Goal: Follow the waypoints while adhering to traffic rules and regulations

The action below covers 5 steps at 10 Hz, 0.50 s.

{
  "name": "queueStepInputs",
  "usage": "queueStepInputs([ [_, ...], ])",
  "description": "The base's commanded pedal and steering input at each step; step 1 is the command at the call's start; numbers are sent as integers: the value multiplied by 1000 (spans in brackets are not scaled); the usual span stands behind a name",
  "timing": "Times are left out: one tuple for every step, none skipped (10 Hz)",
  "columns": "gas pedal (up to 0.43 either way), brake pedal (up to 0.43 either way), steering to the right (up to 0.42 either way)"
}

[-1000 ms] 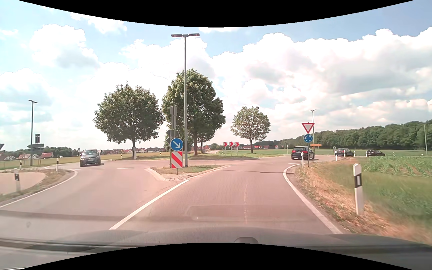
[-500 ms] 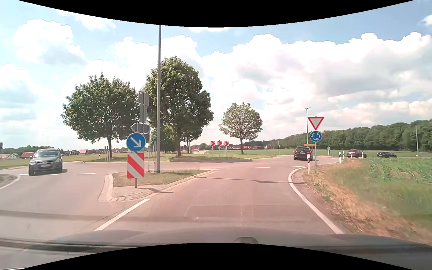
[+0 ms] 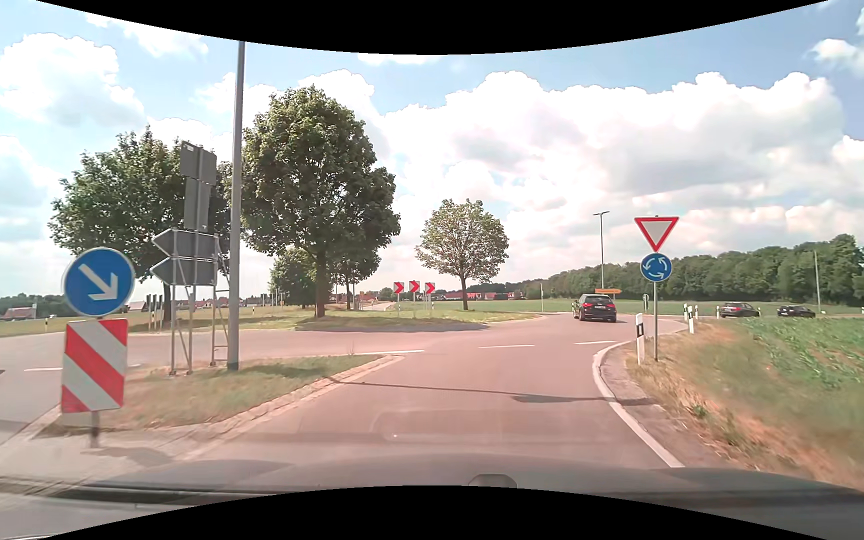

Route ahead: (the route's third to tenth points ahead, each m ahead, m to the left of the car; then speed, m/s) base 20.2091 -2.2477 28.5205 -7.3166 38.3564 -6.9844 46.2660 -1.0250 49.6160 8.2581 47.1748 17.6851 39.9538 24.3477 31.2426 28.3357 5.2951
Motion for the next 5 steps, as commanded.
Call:
queueStepInputs([
  [0,238,61],
  [0,244,61],
  [0,250,61],
  [0,250,61],
  [0,250,62],
])
